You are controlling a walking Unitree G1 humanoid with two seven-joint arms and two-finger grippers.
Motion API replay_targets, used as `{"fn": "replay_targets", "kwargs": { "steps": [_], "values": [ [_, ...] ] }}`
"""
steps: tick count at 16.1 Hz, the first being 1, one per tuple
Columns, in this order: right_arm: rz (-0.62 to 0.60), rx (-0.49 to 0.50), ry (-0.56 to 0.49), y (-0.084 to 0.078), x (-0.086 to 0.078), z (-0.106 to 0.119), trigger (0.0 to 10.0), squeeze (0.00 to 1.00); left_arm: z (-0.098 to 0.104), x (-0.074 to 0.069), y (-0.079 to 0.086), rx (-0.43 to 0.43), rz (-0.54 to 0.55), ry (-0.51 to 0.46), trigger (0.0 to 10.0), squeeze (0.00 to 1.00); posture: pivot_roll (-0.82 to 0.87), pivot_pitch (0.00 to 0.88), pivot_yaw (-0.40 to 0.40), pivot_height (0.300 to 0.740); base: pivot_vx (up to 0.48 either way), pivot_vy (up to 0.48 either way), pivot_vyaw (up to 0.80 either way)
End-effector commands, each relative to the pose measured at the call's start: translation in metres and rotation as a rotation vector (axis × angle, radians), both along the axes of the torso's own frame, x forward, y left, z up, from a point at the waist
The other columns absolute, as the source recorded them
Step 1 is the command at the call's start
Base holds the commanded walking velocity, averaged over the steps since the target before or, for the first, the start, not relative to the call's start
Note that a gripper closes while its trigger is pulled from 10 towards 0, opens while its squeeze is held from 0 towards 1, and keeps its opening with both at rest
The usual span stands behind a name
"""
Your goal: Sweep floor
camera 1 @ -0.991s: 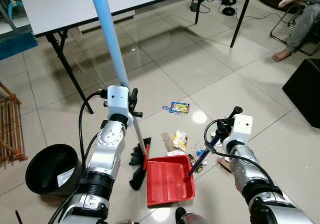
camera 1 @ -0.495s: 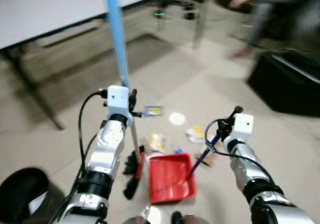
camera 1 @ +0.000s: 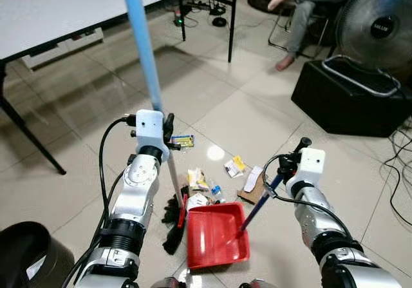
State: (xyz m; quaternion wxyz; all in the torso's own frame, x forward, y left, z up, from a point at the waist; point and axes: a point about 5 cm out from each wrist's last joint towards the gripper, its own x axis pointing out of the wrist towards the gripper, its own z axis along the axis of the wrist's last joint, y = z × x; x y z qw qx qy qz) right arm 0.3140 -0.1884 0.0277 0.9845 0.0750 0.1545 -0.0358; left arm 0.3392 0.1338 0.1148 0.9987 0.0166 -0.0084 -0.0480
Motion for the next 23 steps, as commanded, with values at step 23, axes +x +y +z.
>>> {"fn": "replay_targets", "kwargs": {
  "steps": [23],
  "values": [
    [-0.165, -0.08, -0.297, -0.057, 0.033, 0.085, 10.0, 0.0, 0.073, 0.039, 0.015, 0.027, 0.047, -0.188, 10.0, 0.0, -0.07, 0.041, 0.042, 0.74, 0.064, 0.0, 0.0]
  ]
}}
